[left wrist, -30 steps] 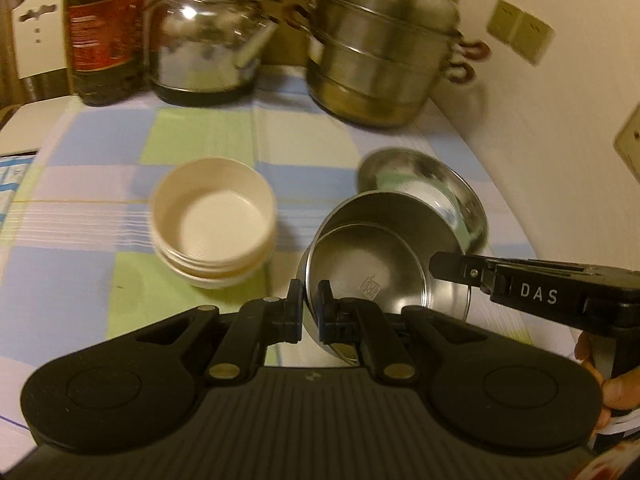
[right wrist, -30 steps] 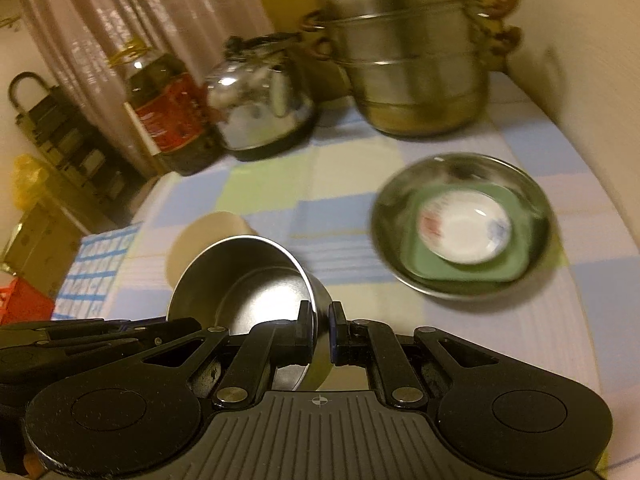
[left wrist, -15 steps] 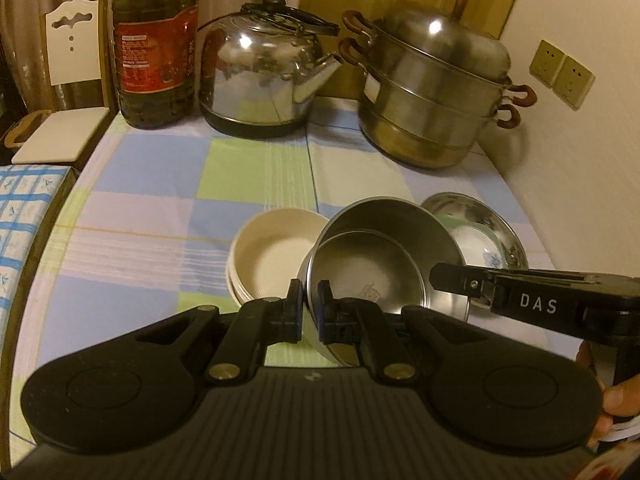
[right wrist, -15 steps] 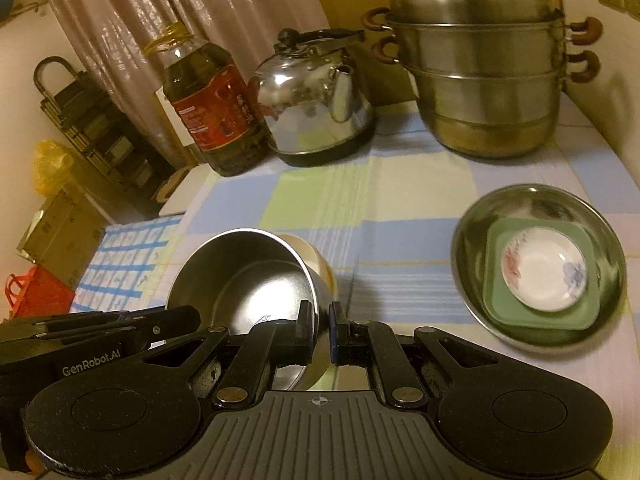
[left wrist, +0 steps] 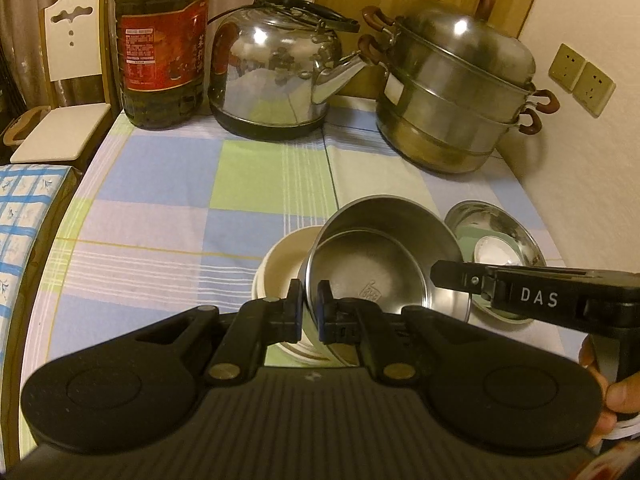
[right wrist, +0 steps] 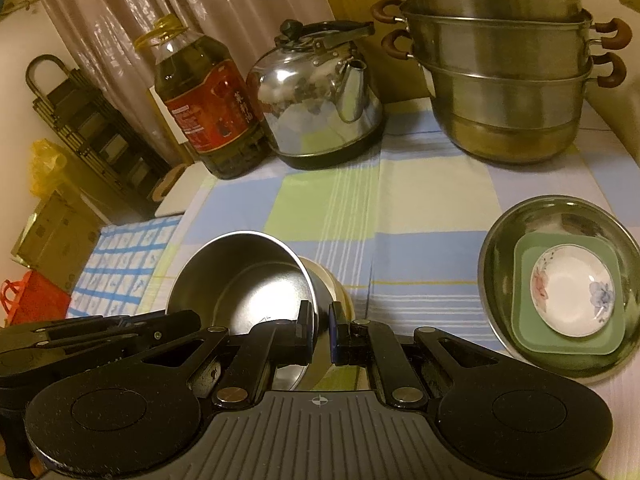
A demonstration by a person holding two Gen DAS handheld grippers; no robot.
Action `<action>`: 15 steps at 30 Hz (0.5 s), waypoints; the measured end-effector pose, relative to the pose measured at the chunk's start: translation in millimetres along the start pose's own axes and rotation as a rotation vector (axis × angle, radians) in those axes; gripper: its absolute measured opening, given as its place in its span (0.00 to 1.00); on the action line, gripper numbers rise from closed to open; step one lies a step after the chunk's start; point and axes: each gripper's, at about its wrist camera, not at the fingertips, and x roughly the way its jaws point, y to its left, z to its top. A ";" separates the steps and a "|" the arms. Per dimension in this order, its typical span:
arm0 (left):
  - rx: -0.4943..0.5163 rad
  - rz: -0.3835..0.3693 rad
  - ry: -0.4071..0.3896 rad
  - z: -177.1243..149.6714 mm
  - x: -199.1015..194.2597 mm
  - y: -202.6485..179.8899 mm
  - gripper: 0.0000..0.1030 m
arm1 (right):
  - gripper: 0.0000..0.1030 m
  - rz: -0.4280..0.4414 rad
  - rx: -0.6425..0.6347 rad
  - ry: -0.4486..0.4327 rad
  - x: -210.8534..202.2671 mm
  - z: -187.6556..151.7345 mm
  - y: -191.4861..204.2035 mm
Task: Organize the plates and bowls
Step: 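Carry the steel bowl with the right gripper onto the cream tub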
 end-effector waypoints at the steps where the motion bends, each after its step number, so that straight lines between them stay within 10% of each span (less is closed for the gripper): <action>1: 0.000 0.000 0.003 1.7 2.5 1.3 0.05 | 0.08 -0.001 0.004 0.004 2.4 1.5 -0.5; 15: 0.006 -0.010 0.050 15.6 32.6 16.0 0.05 | 0.08 -0.008 0.150 0.090 34.9 14.0 -12.6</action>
